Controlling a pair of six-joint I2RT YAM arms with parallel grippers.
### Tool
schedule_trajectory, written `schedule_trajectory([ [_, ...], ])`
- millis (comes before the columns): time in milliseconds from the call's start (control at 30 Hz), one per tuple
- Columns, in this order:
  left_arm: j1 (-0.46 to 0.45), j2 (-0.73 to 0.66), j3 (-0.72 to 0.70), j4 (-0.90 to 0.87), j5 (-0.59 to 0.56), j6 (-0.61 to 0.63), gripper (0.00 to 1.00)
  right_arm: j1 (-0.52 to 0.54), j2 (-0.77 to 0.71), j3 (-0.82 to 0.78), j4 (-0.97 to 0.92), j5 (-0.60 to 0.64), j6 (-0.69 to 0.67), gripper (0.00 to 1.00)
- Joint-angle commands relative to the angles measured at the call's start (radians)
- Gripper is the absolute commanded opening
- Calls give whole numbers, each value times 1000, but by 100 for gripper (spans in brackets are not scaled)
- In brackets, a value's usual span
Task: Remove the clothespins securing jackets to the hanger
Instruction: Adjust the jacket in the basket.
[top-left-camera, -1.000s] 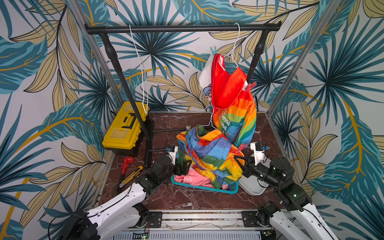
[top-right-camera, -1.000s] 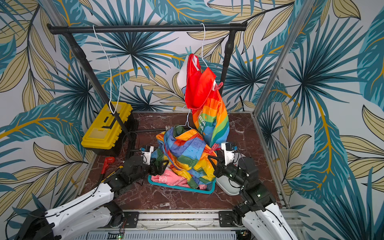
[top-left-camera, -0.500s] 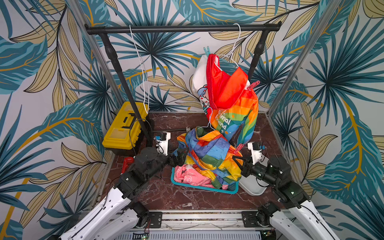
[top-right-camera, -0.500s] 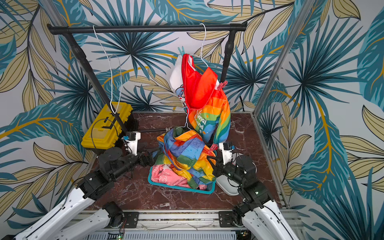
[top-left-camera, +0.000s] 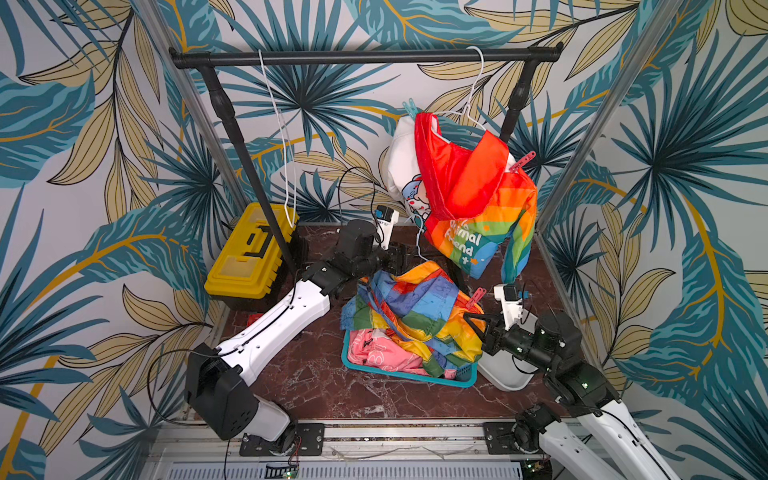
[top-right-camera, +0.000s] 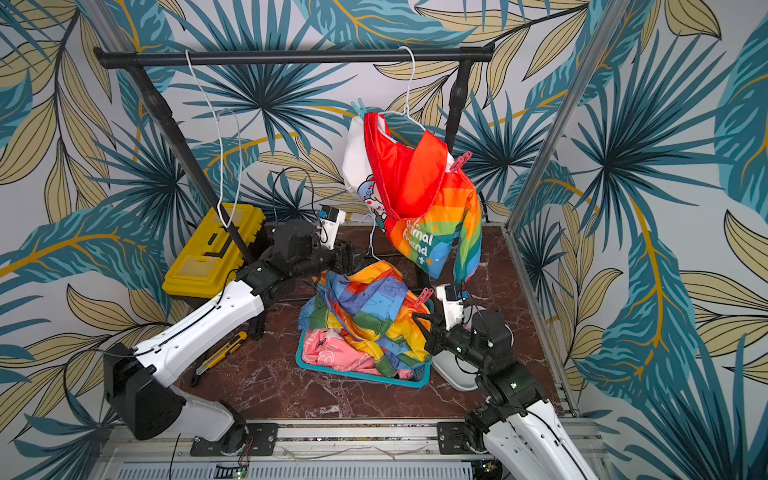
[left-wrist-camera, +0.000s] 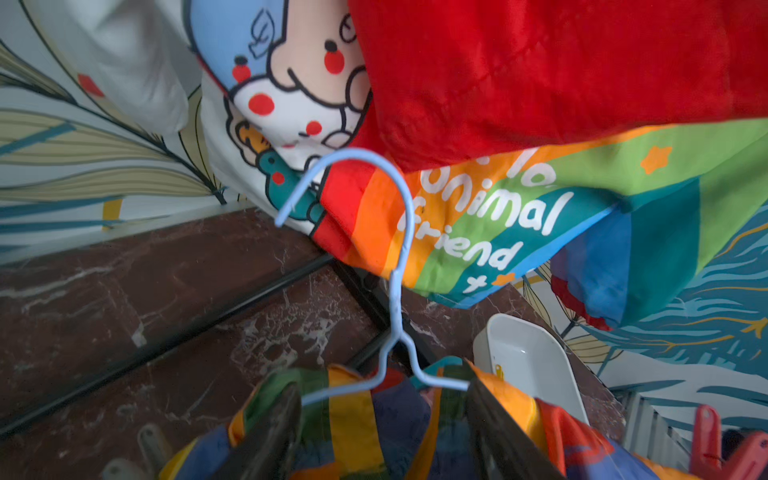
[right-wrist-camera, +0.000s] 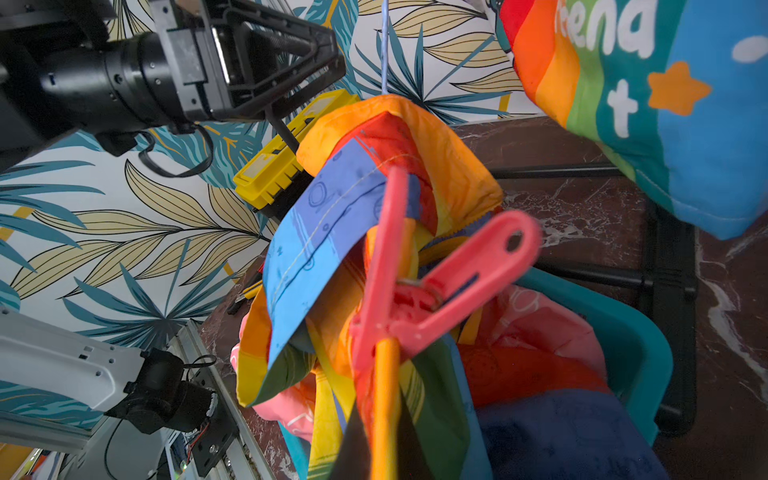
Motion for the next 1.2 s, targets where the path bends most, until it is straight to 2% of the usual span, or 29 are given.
schedule_trajectory([
  [0, 13, 36, 87, 4, 54, 15, 59, 4, -7, -3, -4, -28, -21, 0],
  [167, 22, 82, 128, 4, 102, 7, 58, 3, -4, -1, 0, -28, -24, 0],
  [633, 23, 146, 163, 4, 171, -6, 31, 4, -4, 1, 2, -31, -27, 0],
  [667, 23, 149, 166, 4, 170, -6, 29, 4, -3, 1, 2, -30, -27, 0],
  [800, 23, 150, 172, 4, 183, -5, 3, 4, -2, -2, 2, -29, -27, 0],
  [867, 23, 137, 170, 4, 184, -3, 0, 3, -4, 0, 0, -18, -25, 0],
  [933, 23, 111, 153, 4, 155, 6, 0, 3, -4, 5, -12, 10, -20, 24],
  [967, 23, 96, 143, 4, 132, 12, 0, 3, -4, 4, -8, 9, -16, 43],
  [1000, 23, 85, 136, 4, 105, 17, 0, 3, 0, 5, -7, 4, -7, 57],
  [1067, 23, 71, 127, 4, 64, 17, 0, 4, 2, 14, -20, -4, 4, 70],
  [1167, 4, 47, 110, 4, -10, 28, 0, 3, -11, 25, -37, 11, 32, 82],
])
